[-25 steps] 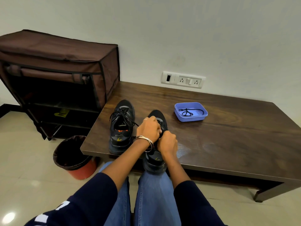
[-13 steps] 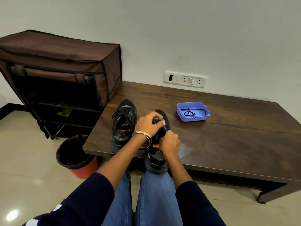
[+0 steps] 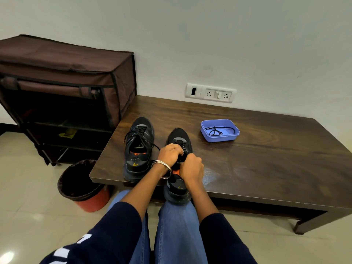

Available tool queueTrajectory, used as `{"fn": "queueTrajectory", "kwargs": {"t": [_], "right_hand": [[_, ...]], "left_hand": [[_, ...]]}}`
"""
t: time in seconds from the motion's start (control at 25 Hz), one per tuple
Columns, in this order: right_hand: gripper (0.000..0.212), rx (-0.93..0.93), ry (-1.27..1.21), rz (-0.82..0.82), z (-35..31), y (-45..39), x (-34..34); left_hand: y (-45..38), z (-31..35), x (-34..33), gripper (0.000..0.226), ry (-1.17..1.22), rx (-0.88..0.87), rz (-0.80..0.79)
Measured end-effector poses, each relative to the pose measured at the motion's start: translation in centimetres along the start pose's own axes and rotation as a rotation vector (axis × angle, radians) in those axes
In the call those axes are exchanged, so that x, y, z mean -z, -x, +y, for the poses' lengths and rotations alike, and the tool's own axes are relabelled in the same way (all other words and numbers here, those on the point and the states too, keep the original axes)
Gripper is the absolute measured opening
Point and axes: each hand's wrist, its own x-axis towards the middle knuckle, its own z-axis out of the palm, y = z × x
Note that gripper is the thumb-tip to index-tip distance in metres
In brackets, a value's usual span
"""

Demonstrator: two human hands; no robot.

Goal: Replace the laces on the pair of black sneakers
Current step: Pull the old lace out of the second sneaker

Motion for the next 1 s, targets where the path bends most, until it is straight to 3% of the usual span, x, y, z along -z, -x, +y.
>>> {"fn": "queueTrajectory", "kwargs": {"t": [0.2, 0.32, 0.64, 0.8, 0.92, 1.0], "right_hand": [[0.021, 0.012, 0.014, -0.007, -0.1, 0.1, 0.2], [0.021, 0.021, 0.014, -0.014, -0.1, 0.1, 0.3], [0.02, 0.005, -0.009, -0.001, 0.0, -0.2, 0.1], [0.018, -0.011, 0.001, 0.005, 0.1, -0.5, 0.2], [0.018, -0.005, 0.023, 0.008, 0.1, -0.5, 0.1], [0.019, -0.008, 0.027, 0.014, 0.0, -0.5, 0.0]], "left_hand": [[0.1, 0.3, -0.1, 0.015, 0.122, 0.07, 0.019], [0.0, 0.1, -0.2, 0.028, 0.229, 0.086, 0.028], [-0.1, -1.4, -1.0, 0.032, 0.491, 0.033, 0.079], [-0.3, -2.2, -0.2, 0.029, 0.729, 0.188, 0.21], [0.2, -3.6, 0.0, 0.026, 0.641, 0.217, 0.238], [0.4, -2.7, 0.3, 0.011, 0.416, 0.172, 0.251]]}}
